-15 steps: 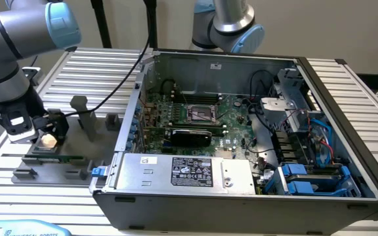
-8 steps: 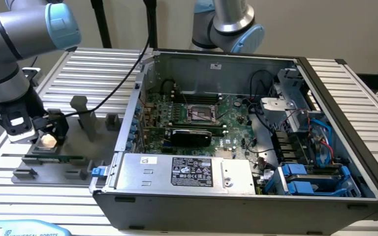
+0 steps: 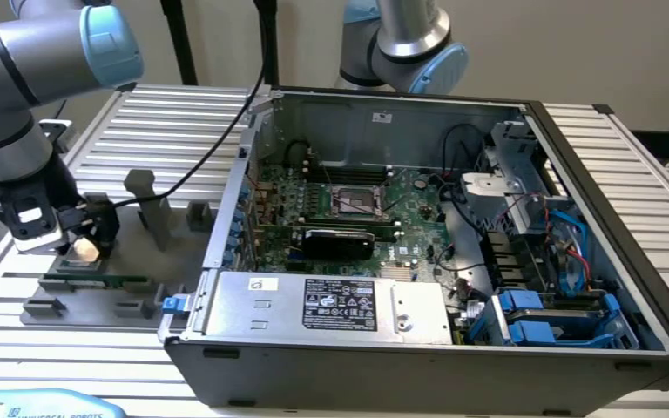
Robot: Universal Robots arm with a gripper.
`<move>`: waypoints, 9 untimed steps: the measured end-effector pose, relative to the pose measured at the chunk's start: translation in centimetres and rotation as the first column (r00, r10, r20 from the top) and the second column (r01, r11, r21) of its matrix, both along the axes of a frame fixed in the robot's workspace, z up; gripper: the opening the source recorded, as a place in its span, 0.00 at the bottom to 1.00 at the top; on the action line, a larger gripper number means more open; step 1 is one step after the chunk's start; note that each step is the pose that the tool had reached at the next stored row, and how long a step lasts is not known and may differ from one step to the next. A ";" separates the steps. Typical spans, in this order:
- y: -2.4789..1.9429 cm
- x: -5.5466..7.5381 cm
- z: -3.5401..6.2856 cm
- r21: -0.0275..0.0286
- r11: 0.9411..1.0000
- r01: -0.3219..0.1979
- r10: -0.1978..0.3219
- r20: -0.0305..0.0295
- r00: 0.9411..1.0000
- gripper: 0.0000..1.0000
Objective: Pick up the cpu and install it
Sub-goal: 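Pick up the cpu and move it towards the insertion slot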
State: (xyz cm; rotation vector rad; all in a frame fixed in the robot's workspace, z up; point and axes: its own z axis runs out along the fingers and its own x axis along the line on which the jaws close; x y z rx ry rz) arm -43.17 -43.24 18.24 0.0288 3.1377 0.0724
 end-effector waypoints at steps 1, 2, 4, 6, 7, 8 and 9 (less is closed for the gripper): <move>0.00 0.0 0.00 0.000 1.000 0.000 0.000 0.000 1.000 0.65; 0.00 0.0 0.01 0.000 1.000 0.000 0.000 0.000 1.000 0.58; 0.00 0.0 0.09 0.000 1.000 0.000 0.000 0.000 1.000 0.58; 0.00 0.0 0.16 0.000 1.000 0.000 0.000 0.000 1.000 0.58; 0.00 0.0 0.19 0.000 1.000 0.000 0.000 0.000 1.000 0.58; 0.00 0.0 0.20 0.000 1.000 0.000 0.000 0.000 1.000 0.58; 0.00 0.0 0.21 0.000 1.000 0.000 0.000 0.000 1.000 0.58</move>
